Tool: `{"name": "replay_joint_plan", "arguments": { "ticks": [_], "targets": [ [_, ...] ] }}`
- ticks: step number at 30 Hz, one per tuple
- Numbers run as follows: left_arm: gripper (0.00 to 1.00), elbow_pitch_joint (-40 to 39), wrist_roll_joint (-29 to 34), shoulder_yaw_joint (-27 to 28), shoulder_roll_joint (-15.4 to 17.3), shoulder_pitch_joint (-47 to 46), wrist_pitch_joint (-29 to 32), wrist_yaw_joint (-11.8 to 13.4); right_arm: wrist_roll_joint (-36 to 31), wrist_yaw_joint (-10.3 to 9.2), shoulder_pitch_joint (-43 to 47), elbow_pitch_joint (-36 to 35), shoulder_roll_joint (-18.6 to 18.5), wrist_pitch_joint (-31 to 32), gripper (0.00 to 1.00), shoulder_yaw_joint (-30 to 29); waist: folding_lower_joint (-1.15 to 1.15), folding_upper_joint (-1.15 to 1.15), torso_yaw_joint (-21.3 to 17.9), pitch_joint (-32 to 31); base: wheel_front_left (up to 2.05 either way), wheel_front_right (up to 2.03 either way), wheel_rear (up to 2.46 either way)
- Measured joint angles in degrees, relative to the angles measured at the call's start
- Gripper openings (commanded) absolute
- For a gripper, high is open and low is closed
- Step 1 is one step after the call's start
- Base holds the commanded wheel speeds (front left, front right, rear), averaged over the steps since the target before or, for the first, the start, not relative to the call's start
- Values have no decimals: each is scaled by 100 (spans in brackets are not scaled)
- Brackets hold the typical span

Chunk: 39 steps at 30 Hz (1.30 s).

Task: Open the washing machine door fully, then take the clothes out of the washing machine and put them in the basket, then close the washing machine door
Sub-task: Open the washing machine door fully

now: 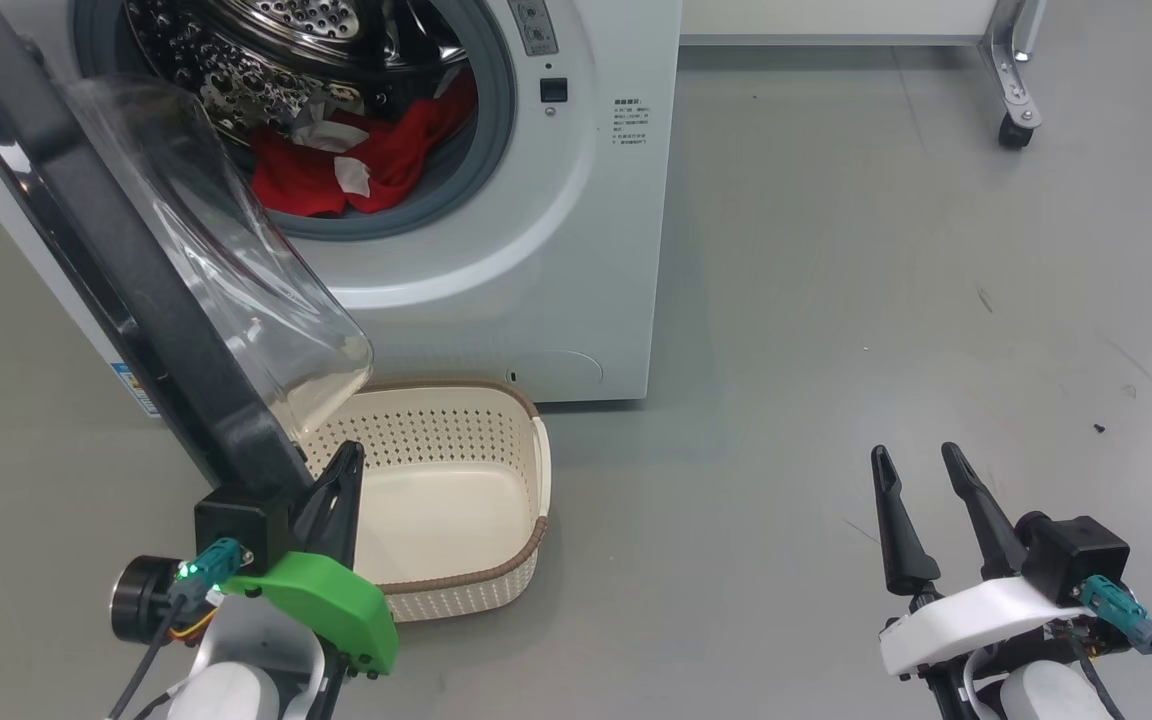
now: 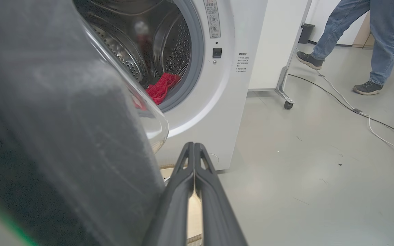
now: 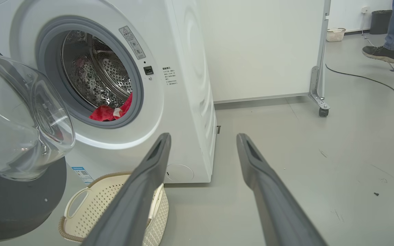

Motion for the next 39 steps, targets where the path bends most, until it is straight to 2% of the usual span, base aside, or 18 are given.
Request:
{"name": "replay_joint_plan", "arguments": {
  "ticks": [10, 39],
  "targets": [
    [0, 170, -1, -38, -11, -15, -55, 3, -9, 3, 4, 31, 16, 0, 100, -116, 0, 0, 123, -51, 0, 0, 0],
    [0, 372, -70, 8, -87, -12, -299, 10, -108, 96, 134, 116, 118, 0, 100, -49, 0, 0, 908, -239, 0, 0, 0]
  ]
}}
